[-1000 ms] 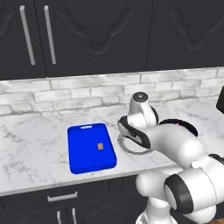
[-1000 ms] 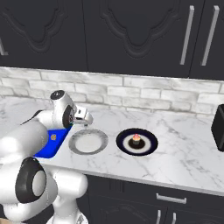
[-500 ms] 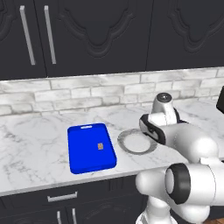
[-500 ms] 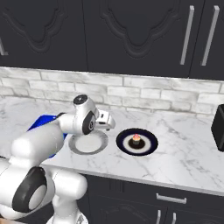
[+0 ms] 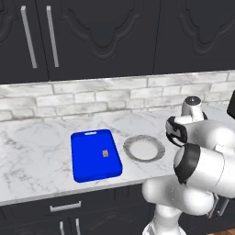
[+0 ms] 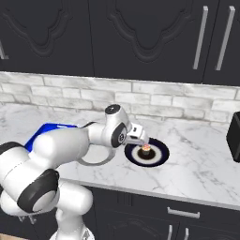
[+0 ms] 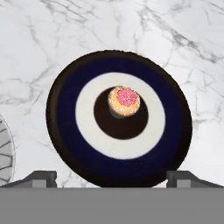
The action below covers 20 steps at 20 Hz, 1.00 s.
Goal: Move the dessert items from the plates to the tray.
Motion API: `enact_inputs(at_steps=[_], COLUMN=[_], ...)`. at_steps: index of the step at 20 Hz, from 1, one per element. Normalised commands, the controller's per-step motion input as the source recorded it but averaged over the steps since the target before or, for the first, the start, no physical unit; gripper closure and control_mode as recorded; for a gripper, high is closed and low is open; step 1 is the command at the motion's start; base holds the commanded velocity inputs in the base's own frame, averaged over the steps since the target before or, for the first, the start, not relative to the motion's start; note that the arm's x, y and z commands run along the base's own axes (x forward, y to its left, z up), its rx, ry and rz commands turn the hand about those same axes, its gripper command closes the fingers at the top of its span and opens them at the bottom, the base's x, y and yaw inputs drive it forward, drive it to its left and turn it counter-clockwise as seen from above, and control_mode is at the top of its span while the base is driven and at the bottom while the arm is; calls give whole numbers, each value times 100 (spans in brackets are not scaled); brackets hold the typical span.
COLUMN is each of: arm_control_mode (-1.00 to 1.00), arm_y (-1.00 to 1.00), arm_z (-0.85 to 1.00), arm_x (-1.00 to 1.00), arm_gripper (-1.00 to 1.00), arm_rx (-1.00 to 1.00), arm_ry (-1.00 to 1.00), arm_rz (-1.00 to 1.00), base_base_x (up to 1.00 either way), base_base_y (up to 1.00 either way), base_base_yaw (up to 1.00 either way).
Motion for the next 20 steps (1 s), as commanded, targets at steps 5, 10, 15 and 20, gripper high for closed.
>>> enact_inputs(at_steps=[5, 10, 15, 20], arm_control_mode=[-100, -100, -100, -100], arm_y=[-92, -14, 0, 1], arm_z=[-2, 0, -11, -1], arm_x=[14, 8, 24, 9], arm_gripper=[-100, -100, -100, -100], arm_rx=[0, 9, 24, 3], arm_ry=[7, 0, 0, 0], arm_rz=[-13, 1, -1, 0], base_base_x=[0, 0, 0, 0], base_base_y=[0, 0, 0, 0], base_base_yaw=[0, 0, 0, 0])
